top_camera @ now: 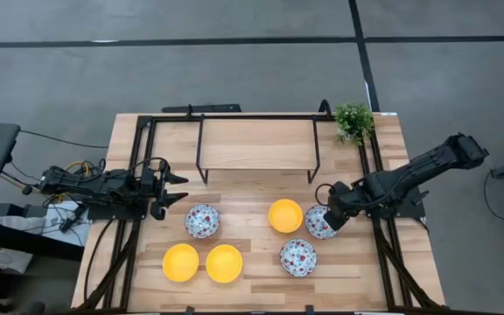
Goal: Pick & Place Mini bowls
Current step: Put the top right red bowl on the shelf
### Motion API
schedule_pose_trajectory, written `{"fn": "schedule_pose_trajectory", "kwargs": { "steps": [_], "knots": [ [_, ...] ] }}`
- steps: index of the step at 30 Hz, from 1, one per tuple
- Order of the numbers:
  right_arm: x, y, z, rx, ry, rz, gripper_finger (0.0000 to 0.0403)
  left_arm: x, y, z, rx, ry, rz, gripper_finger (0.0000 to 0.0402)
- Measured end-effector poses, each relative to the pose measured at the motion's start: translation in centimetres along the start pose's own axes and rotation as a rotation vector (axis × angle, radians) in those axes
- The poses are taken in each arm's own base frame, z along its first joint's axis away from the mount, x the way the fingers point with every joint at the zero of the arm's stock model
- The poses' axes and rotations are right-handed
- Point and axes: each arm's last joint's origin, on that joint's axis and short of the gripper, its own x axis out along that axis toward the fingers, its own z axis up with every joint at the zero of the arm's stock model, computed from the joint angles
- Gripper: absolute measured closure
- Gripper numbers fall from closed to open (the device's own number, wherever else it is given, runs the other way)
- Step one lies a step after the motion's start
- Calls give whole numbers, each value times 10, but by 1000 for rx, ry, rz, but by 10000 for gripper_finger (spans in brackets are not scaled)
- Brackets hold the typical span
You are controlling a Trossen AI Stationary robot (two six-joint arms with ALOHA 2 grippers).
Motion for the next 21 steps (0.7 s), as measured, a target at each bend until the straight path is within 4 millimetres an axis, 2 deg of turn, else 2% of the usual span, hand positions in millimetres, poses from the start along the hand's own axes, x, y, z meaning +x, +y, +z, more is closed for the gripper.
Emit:
{"fn": "schedule_pose_trajectory", "kwargs": {
  "steps": [5,12,21],
  "knots": [
    [13,-4,-1,14,-7,21,181,0,0,0,0,-1,-1,188],
    [15,-5,1,27,-58,19,184,0,0,0,0,-1,-1,188],
    [15,-4,1,27,-62,19,230,0,0,0,0,0,0,188]
  ]
}}
